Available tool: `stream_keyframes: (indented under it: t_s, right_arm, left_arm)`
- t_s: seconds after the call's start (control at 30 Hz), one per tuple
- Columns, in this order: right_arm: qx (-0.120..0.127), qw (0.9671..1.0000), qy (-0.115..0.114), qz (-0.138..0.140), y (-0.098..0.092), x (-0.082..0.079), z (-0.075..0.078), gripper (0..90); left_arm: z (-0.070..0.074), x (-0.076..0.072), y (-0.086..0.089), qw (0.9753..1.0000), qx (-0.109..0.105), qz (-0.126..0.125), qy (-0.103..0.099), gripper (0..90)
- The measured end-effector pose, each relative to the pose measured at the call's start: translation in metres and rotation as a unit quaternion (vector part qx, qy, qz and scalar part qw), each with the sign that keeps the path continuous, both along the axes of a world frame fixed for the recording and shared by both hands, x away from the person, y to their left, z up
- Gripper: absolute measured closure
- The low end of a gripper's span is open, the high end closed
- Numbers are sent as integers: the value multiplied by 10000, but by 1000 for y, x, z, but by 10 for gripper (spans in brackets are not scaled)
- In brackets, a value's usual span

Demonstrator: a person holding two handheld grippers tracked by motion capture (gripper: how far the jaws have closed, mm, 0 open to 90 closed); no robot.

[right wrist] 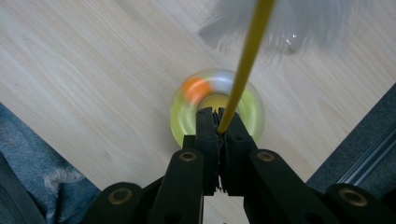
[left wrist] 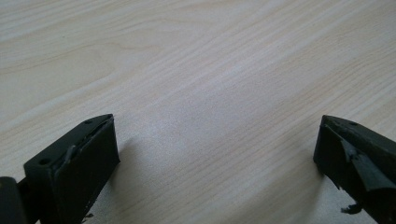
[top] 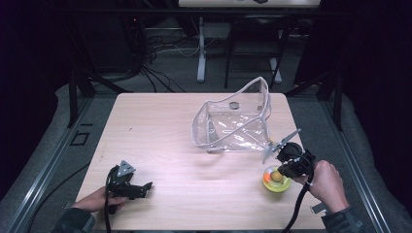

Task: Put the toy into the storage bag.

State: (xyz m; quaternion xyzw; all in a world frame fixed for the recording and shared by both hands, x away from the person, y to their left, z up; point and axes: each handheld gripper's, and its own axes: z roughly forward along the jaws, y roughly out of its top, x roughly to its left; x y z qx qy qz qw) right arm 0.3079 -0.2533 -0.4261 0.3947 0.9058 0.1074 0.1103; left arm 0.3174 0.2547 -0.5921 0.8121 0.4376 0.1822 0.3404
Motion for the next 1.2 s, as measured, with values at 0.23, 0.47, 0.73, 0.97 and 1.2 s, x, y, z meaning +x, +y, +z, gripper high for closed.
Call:
stream_keyframes:
  t_s: [0.23, 0.47, 0.73, 0.97, 1.2]
  right_arm:
    - [-85, 10000, -26, -12, -1, 3, 1, 878]
    - [-125, 9999, 8, 7, -1, 3, 3, 879]
    - [-72, 9999, 68, 32, 1, 4, 6, 879]
    - [-244, 9992, 274, 184, 5, 11, 11, 879]
    - [-305, 9987, 317, 249, 7, 15, 19, 878]
  left_arm:
    - [0, 0, 0, 10000, 3, -2, 0, 0]
    - [0, 0, 0, 10000, 10, -7, 3, 0]
    - [0, 0, 0, 10000, 10, -8, 3, 0]
    - [0, 0, 0, 10000, 15, -8, 2, 0]
    - [0, 0, 0, 10000, 11, -10, 1, 0]
